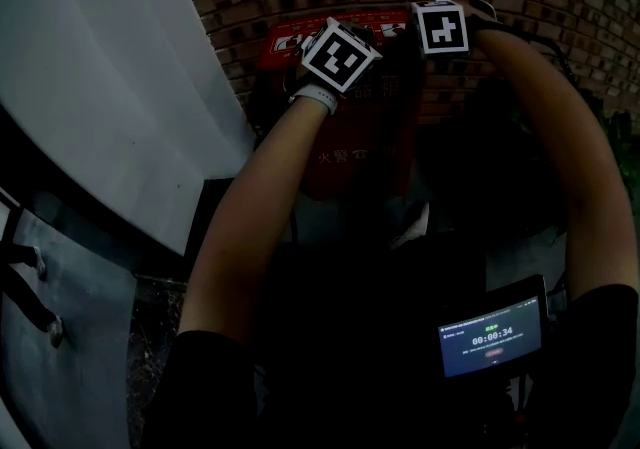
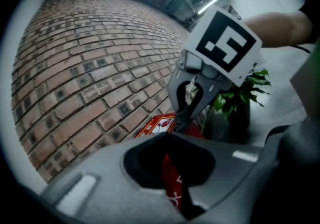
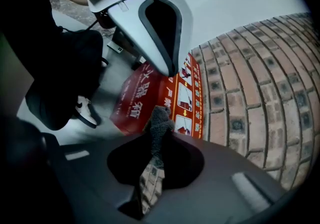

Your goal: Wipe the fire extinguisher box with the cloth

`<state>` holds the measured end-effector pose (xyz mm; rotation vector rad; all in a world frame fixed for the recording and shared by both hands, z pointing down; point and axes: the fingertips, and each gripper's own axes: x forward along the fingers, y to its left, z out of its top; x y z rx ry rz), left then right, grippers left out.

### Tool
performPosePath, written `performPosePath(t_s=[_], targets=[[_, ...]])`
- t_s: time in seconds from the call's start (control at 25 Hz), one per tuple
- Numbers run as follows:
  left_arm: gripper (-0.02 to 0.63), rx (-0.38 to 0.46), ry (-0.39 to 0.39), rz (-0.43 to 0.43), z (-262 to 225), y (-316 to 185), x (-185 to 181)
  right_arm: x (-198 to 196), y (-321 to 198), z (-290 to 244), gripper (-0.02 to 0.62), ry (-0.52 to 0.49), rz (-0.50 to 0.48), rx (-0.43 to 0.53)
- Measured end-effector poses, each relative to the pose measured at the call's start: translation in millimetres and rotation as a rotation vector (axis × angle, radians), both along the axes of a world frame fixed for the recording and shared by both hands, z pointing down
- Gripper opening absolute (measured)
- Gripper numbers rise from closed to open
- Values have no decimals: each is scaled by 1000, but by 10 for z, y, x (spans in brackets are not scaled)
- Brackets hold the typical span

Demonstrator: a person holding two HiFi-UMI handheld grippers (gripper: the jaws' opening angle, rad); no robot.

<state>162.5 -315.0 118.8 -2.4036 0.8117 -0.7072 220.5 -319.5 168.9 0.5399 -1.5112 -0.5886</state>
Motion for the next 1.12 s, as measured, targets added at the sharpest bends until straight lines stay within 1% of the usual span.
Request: performPosePath(t_s=[0.08,0.16,0.2,0.24,0.32,0.4,0.48,0.56,0.6,0.68,0.76,0.84,1.0,1.12], targets=[[3,-15,20,6,2,77,-60,-4,183,96,37,-16,22,-77],[3,-27,43,11,4,153,-128,-90,328,145,37,-39,2,-112],[3,-28,53,12,11,186,-165,-139,364,144,37,-50,-14,-99],[3,-31,64,15,26,222,-197,-185,376,122,37,-63,-29,-61],[3,-46,102,35,78,310,-244,-282,371,69,38,-129,-56,40],[3,-62,166,67,143,393,-308,-428,388,67,38,-280,-78,113],[3,-70,245,95,229,481,-417,-608,469,50,38,-485,-102,182],[3,-67,311,116,386,550,-559,-743,608,50,38,-712,-120,241],[3,-66,338,125,504,575,-640,-788,684,82,38,-826,-126,258],[3,-88,408,146,785,648,-792,-863,823,246,38,-1035,-132,257],[3,-132,484,161,1086,702,-899,-931,903,541,38,-1190,-124,224],[3,-165,526,170,1399,695,-948,-1005,900,886,38,-1283,-100,185],[3,-210,567,175,1982,650,-992,-1117,817,1420,38,-1414,-52,148],[3,-206,601,174,2124,471,-1121,-1307,633,1610,38,-1469,-76,136]])
